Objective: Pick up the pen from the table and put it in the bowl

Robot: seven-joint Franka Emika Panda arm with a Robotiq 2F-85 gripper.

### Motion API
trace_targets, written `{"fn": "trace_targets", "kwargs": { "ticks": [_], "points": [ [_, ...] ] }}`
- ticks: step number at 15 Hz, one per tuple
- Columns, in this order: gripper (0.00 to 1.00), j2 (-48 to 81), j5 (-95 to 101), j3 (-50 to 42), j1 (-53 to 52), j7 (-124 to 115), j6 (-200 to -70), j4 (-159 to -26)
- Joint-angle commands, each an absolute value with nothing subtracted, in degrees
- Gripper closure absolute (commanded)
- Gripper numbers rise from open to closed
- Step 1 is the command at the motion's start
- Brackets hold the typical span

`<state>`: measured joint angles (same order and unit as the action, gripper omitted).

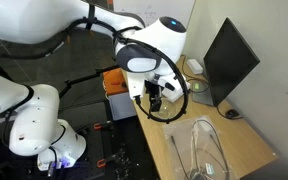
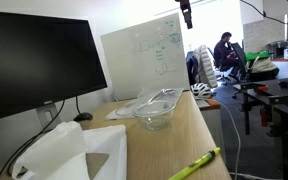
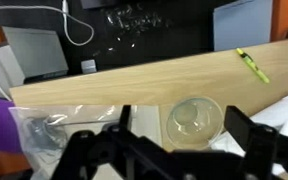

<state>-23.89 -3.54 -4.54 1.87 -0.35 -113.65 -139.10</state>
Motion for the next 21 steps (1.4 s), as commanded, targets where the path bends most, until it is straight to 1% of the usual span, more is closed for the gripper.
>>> {"fn": "trace_targets", "kwargs": {
  "ticks": [1, 4, 6, 10, 13, 16, 21],
  "points": [
    [0.0, -23.9, -3.7, -4.1, 2.4, -0.2, -113.5, -139.0],
    [0.0, -23.9, -3.7, -4.1, 2.4, -0.2, -113.5, -139.0],
    [0.0, -22.8, -4.5, -3.2, 0.5, 2.2, -114.0, -139.0],
    [0.0, -17.0, -6.7, 2.8, -6.6, 6.1, -119.3, -140.1],
    [0.0, -8.1, -5.5, 8.5, -11.6, 7.0, -127.4, -139.6],
    [0.0, 1.8, -3.3, 12.2, -14.1, 9.9, -134.7, -138.0],
    [0.0, 15.5, 6.3, 13.6, -15.2, 12.4, -140.1, -134.3]
  ]
}}
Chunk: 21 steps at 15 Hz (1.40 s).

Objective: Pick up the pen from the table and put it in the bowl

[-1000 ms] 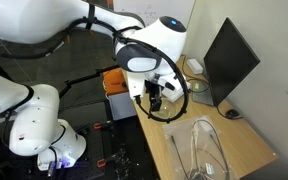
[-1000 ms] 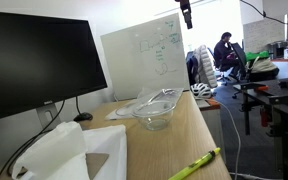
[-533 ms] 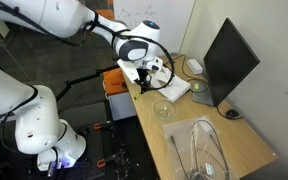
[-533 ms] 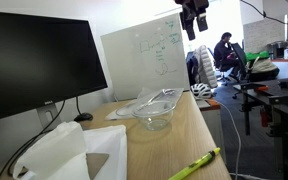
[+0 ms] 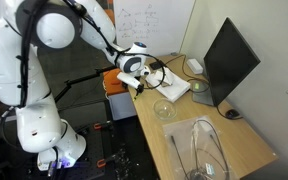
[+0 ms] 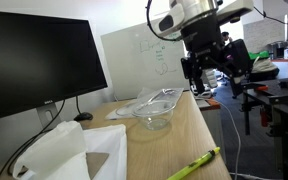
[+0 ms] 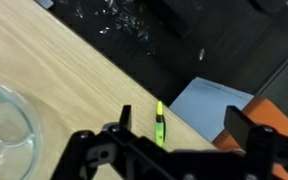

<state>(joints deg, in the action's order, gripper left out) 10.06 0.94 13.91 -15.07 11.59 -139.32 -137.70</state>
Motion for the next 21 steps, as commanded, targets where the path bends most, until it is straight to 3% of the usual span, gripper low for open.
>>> {"fn": "trace_targets", "kwargs": {
  "ticks": [1, 10, 11, 12, 21],
  "points": [
    [0.0, 18.0, 9.1, 13.2, -15.6, 11.2, -140.3, -133.1],
    [0.0, 31.7, 16.7, 12.7, -19.2, 6.3, -141.3, -121.2],
    [0.06, 32.6, 16.6, 12.5, -19.6, 5.7, -141.2, -120.2],
    [0.26, 33.6, 16.6, 12.3, -19.8, 4.9, -141.4, -119.1],
    [0.95, 38.4, 15.8, 12.2, -20.3, 3.0, -141.6, -114.1]
  ]
}}
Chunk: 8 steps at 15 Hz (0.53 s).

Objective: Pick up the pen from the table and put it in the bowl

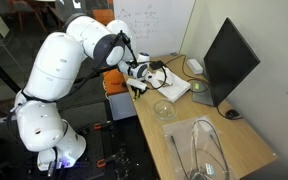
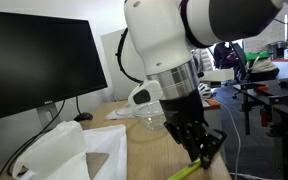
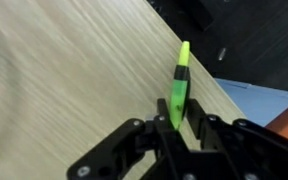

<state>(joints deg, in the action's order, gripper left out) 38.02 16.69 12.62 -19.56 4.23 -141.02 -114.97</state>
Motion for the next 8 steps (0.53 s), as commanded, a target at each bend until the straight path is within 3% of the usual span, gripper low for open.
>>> {"fn": "trace_targets", "kwargs": {
  "ticks": [1, 8],
  "points": [
    [1.0, 37.4, 15.0, 12.7, -19.7, 3.3, -142.5, -114.8],
    [0.96, 28.8, 6.0, 12.5, -13.4, 4.4, -144.8, -116.3]
  ]
}}
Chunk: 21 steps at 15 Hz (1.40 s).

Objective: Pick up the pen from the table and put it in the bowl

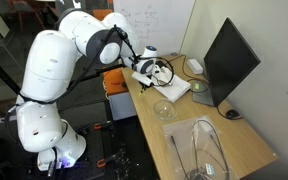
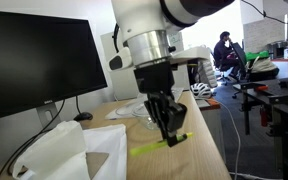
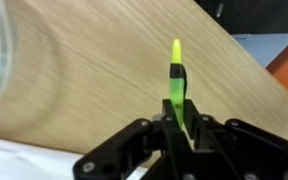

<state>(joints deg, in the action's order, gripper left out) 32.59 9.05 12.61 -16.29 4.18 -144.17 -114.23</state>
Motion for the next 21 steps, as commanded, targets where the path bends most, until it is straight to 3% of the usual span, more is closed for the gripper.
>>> {"fn": "trace_targets", "kwargs": {
  "ticks": [1, 7, 14, 15, 17, 21],
  "points": [
    [0.96, 27.6, 5.2, 12.1, -11.9, 5.4, -145.2, -116.6],
    [0.96, 23.5, 4.1, 9.2, -4.2, 10.7, -146.3, -118.3],
    [0.96, 24.7, 4.9, 5.6, -2.1, 9.3, -148.2, -118.9],
    [0.59, 24.8, 4.8, 5.2, -2.3, 8.0, -148.1, -119.1],
    [0.52, 24.6, 5.2, 4.6, -2.5, 6.7, -149.3, -120.0],
    [0.21, 20.4, 1.6, 6.2, -1.0, 8.2, -148.0, -122.3]
  ]
}}
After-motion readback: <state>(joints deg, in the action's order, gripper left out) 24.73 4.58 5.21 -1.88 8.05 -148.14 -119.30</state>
